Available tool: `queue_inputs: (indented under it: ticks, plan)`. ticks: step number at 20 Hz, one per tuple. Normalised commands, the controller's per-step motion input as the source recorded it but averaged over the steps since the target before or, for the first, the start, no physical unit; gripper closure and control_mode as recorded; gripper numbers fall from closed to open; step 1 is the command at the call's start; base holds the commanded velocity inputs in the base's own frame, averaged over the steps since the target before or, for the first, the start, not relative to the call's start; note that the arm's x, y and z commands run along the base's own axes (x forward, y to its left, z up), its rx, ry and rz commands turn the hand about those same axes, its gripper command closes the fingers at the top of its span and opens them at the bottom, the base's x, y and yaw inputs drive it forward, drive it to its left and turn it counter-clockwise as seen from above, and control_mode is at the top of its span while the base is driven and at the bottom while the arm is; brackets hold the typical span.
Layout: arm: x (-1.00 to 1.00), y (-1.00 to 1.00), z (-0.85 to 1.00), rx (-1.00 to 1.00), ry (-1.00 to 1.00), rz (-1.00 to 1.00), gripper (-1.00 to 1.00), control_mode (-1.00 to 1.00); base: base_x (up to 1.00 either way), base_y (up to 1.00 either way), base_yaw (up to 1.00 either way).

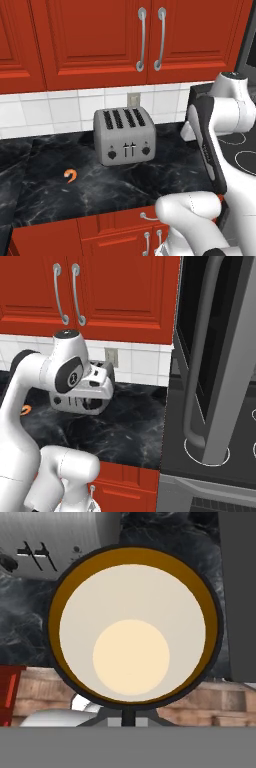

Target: Pick the mug from the counter and place it inside the microwave. Then close the microwave.

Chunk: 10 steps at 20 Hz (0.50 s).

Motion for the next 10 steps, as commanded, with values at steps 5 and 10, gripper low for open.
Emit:
queue_inputs:
  ticks: [5, 10]
  plan:
    - [-0.30, 0.00, 0.40, 0.01, -0.12, 0.00, 1.00, -1.00, 0.00, 0.00, 0.00]
    - [-0.20, 0.00, 0.02, 0.00, -0.11, 0.00, 1.00, -1.00, 0.00, 0.00, 0.00]
